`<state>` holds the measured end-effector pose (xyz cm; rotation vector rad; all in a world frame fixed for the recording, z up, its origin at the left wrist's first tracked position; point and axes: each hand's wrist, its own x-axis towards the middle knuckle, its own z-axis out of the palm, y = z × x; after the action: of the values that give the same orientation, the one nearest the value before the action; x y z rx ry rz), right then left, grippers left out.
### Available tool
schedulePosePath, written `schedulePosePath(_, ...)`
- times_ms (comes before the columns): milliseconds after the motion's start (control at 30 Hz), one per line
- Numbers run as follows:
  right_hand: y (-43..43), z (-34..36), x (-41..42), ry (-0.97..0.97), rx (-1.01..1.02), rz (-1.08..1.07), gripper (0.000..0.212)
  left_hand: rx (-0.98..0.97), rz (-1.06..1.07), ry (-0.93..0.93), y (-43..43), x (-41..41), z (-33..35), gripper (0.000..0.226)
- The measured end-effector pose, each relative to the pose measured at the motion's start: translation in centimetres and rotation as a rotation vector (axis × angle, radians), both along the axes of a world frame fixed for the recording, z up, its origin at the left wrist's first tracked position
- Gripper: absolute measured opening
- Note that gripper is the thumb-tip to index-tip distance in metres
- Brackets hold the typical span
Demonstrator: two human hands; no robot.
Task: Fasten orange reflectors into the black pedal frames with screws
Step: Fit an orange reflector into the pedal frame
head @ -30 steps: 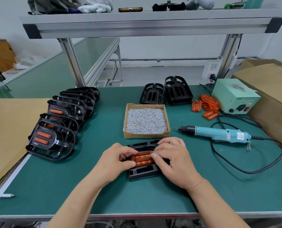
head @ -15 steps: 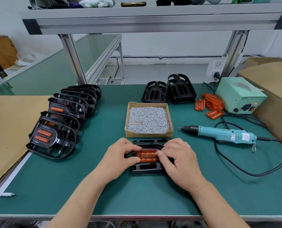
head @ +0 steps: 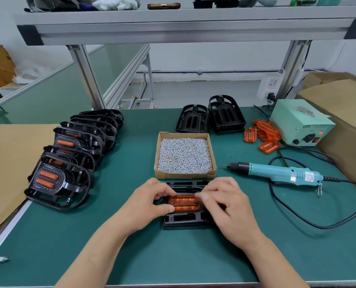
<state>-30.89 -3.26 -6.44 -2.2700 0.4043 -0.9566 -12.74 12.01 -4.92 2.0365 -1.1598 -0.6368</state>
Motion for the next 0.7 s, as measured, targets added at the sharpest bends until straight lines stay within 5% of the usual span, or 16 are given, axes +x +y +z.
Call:
schedulePosePath(233,-3.5,1.5,-2.2,-0.767,1.019,-0.484,0.019,0.043,-0.058,-0.058,0.2,0.0,0.6,0.027)
schedulePosePath(433,-5.3,2.1,-5.4,-0.881,1.625,-0.493,0.003,0.056,-0.008,-0.237,-1.7,0.5,3.3,0.017)
schedulePosePath(533,-6.3,2.6,-5.7,-0.808,1.517,-0.561,0.019,-0.062,-0.001,-0.331,-6.7,-0.9,5.0,0.010)
schedulePosePath(700,-6.7,3.2,-5.1,-0.799,1.551,-0.581,0.031,0.031,-0.221,-0.621,-16.4,-3.7,4.7,0.042)
